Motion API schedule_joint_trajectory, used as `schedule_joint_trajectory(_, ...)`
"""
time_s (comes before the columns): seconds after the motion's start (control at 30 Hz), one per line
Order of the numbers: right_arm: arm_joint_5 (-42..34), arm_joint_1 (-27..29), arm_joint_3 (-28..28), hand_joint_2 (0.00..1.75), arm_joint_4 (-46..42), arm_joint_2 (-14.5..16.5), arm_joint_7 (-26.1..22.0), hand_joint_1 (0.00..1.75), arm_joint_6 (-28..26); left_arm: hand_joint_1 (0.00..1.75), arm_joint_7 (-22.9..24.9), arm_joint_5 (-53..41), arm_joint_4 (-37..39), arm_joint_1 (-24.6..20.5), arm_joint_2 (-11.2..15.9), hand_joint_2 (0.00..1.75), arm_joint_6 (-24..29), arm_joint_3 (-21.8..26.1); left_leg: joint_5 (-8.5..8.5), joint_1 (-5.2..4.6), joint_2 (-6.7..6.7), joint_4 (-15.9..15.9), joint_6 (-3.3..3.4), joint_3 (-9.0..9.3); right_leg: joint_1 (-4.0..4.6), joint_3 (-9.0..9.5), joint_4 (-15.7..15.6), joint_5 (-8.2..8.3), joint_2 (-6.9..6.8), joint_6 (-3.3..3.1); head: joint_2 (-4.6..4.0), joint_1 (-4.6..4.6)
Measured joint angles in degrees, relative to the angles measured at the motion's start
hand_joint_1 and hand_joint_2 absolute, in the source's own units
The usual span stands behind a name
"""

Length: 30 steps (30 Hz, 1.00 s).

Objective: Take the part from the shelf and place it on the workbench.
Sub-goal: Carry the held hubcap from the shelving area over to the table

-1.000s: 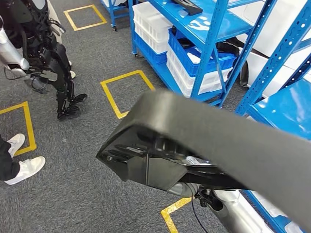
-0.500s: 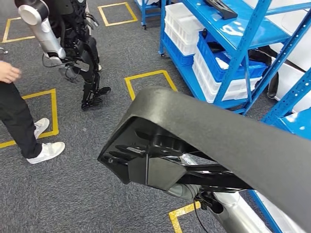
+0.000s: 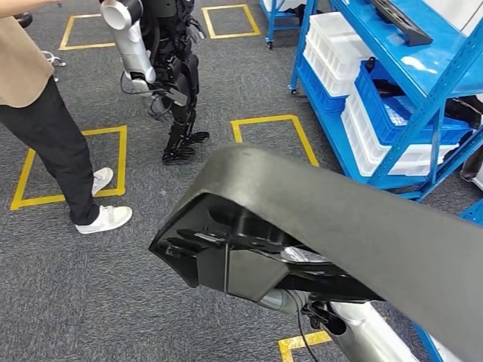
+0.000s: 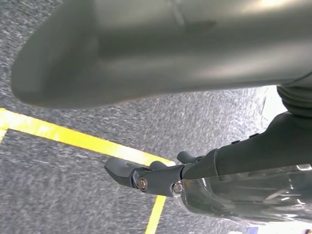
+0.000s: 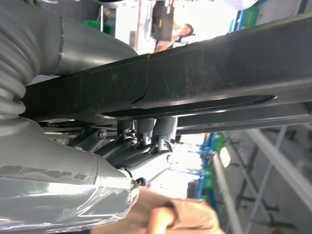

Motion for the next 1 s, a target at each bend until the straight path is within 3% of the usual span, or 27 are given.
schedule_joint_trajectory(0.03, 0.2, -0.1, 0.0, 1.75, -0.3, 0.0, -0.1, 1.75, -0.1, 0.0, 0.0, 0.0, 0.0, 0.0, 0.0, 1.75, 0.0, -0.1, 0.09, 0.1, -0.5, 0.0, -0.17, -0.22, 0.08, 0.46, -1.3, 0.33, 0.48, -0.21, 0.0, -0.01)
schedule_joint_trajectory(0.1, 0.9, -0.2, 0.0, 1.75, -1.1, 0.0, -0.4, 1.75, -0.4, 0.0, -0.2, 0.0, 0.0, 0.2, 0.0, 1.75, -0.1, -0.3, 0.33, 0.25, -1.45, -0.1, -0.71, -0.57, 0.06, 0.72, -2.0, 0.35, -0.34, -0.35, 0.0, -0.01)
schedule_joint_trajectory(0.13, 1.2, -0.3, 0.0, 1.75, -1.5, 0.0, -0.6, 1.75, -0.6, 0.0, -0.4, 0.0, 0.0, 0.3, 0.0, 1.75, -0.1, -0.3, 0.12, 0.18, -1.18, 0.1, -0.96, -0.74, -0.08, 0.93, -2.5, 0.49, -0.92, -0.49, 0.0, -0.03)
schedule_joint_trajectory(0.2, 1.8, -0.3, 0.0, 1.75, -2.3, 0.1, -1.1, 1.75, -0.8, 0.0, -0.6, 0.0, 0.0, 0.3, 0.2, 1.75, 0.0, -0.3, -1.99, 0.04, 1.05, 3.1, -1.51, -2.18, -0.38, 1.37, -3.3, 0.84, -2.24, -0.72, 0.0, -0.06)
schedule_joint_trajectory(0.27, 2.5, -0.1, 0.1, 1.75, -2.8, 0.1, -1.6, 1.75, -0.9, 0.0, -0.5, 0.0, 0.0, 0.1, 0.1, 1.75, 0.1, -0.3, -5.64, 0.33, 3.58, 10.5, -2.15, -5.68, -0.37, 1.48, -3.4, 0.86, -3.64, -0.83, 0.0, -0.09)
schedule_joint_trajectory(0.33, 3.0, 0.2, 0.2, 1.75, -3.0, 0.1, -1.9, 1.75, -1.0, 0.0, -0.3, 0.0, 0.0, 0.1, -0.1, 1.75, 0.3, -0.4, -7.1, 0.9, 4.39, 15.7, -2.76, -8.12, -0.35, 1.46, -3.4, 0.74, -4.99, -0.72, 0.0, -0.09)
schedule_joint_trajectory(0.37, 3.3, 0.3, 0.2, 1.75, -3.2, 0.1, -2.1, 1.75, -1.0, 0.0, -0.2, 0.0, -0.1, 0.2, -0.2, 1.75, 0.4, -0.4, -6.22, 1.21, 4.64, 15.0, -3.03, -7.71, -0.37, 1.48, -3.3, 0.64, -5.58, -0.58, 0.0, -0.09)
schedule_joint_trajectory(0.4, 3.6, 0.4, 0.3, 1.75, -3.4, 0.1, -2.3, 1.75, -1.0, 0.0, -0.2, 0.0, -0.1, 0.2, -0.3, 1.75, 0.5, -0.4, -4.52, 1.47, 5.05, 12.1, -3.27, -6.16, -0.41, 1.56, -3.2, 0.5, -6.13, -0.37, 0.0, -0.09)
schedule_joint_trajectory(0.47, 4.3, 0.5, 0.7, 1.75, -3.7, 0.1, -2.7, 1.75, -1.1, 0.0, -0.3, 0.0, -0.1, 0.2, -0.3, 1.75, 0.7, -0.4, -1.25, 1.61, 7.03, 4.1, -3.44, -1.88, -0.32, 1.78, -2.9, 0.05, -7.13, 0.28, 0.0, -0.11)
schedule_joint_trajectory(0.53, 4.8, 0.7, 1.1, 1.75, -3.9, 0.1, -3.1, 1.75, -1.3, 0.0, -0.4, 0.0, -0.1, 0.1, -0.5, 1.75, 0.8, -0.4, -0.35, 1.29, 8.12, 0.2, -2.77, 0.11, -0.09, 1.96, -2.7, -0.31, -7.89, 0.96, 0.0, -0.1)
schedule_joint_trajectory(0.6, 5.1, 0.8, 1.4, 1.75, -3.9, 0.1, -3.3, 1.75, -1.5, 0.0, -0.5, 0.0, -0.1, 0.2, -0.6, 1.75, 0.9, -0.4, -0.45, 0.95, 7.22, 0.1, -1.8, -0.01, -0.15, 2.14, -2.7, -0.46, -8.63, 1.48, 0.0, -0.09)
schedule_joint_trajectory(0.63, 5.2, 0.9, 1.5, 1.75, -3.9, 0.0, -3.5, 1.75, -1.5, 0.0, -0.5, 0.0, -0.1, 0.3, -0.6, 1.75, 0.9, -0.4, -0.37, 0.9, 6.79, 0.1, -1.41, -0.02, -0.34, 2.2, -2.5, -0.8, -8.58, 1.76, 0.0, -0.09)
schedule_joint_trajectory(0.7, 5.2, 1.1, 1.7, 1.75, -3.9, -0.1, -3.6, 1.75, -1.6, 0.0, -0.5, 0.0, -0.1, 0.3, -0.6, 1.75, 1.1, -0.4, -0.16, 0.91, 5.89, -0.1, -0.66, -0.01, -0.69, 1.11, 0.5, -3.1, -6.87, 2.11, 0.0, -0.11)
schedule_joint_trajectory(0.8, 5.1, 1.4, 2.0, 1.75, -3.9, -0.5, -3.8, 1.75, -1.5, 0.0, -0.4, 0.0, -0.1, 0.2, -0.7, 1.75, 1.4, -0.4, -0.05, 0.64, 4.26, -0.1, -0.05, -0.07, -0.77, -4.28, 12.3, -8.64, -3.95, 1.99, 0.0, -0.11)
schedule_joint_trajectory(0.83, 5.2, 1.6, 2.1, 1.75, -3.9, -0.7, -3.9, 1.75, -1.4, 0.0, -0.3, 0.0, -0.1, 0.2, -0.8, 1.75, 1.5, -0.4, -0.03, 0.48, 3.6, -0.1, 0.01, -0.07, -0.7, -5.62, 14.8, -9.1, -3.69, 1.85, 0.0, -0.11)
schedule_joint_trajectory(0.87, 5.2, 1.7, 2.3, 1.75, -3.9, -0.7, -4.0, 1.75, -1.4, 0.0, -0.3, 0.0, -0.1, 0.2, -0.9, 1.75, 1.6, -0.3, -0.01, 0.35, 2.92, -0.1, 0.05, -0.03, -0.61, -5.94, 15.1, -8.4, -3.51, 1.64, 0.0, -0.11)
schedule_joint_trajectory(0.9, 5.3, 1.8, 2.5, 1.75, -3.9, -0.8, -4.1, 1.75, -1.4, 0.0, -0.3, 0.0, -0.1, 0.3, -0.9, 1.75, 1.7, -0.3, 0.0, 0.27, 2.22, -0.1, 0.07, 0.05, -0.47, -5.06, 12.8, -6.56, -3.24, 1.37, 0.0, -0.11)
schedule_joint_trajectory(0.97, 5.5, 1.8, 2.8, 1.75, -4.0, -0.9, -4.3, 1.75, -1.4, 0.0, -0.3, 0.0, -0.1, 0.2, -1.0, 1.75, 1.9, -0.3, 0.01, 0.18, 0.88, 0.0, 0.04, 0.23, -0.2, -1.44, 4.5, -2.09, -1.39, 0.71, 0.0, -0.12)
schedule_joint_trajectory(1.0, 5.6, 1.9, 2.8, 1.75, -4.1, -0.9, -4.4, 1.75, -1.4, 0.0, -0.3, 0.0, -0.2, 0.2, -1.1, 1.75, 1.9, -0.2, 0.03, 0.14, 0.28, 0.0, -0.01, 0.23, -0.15, 0.09, 1.0, -0.66, -0.39, 0.5, 0.0, -0.12)
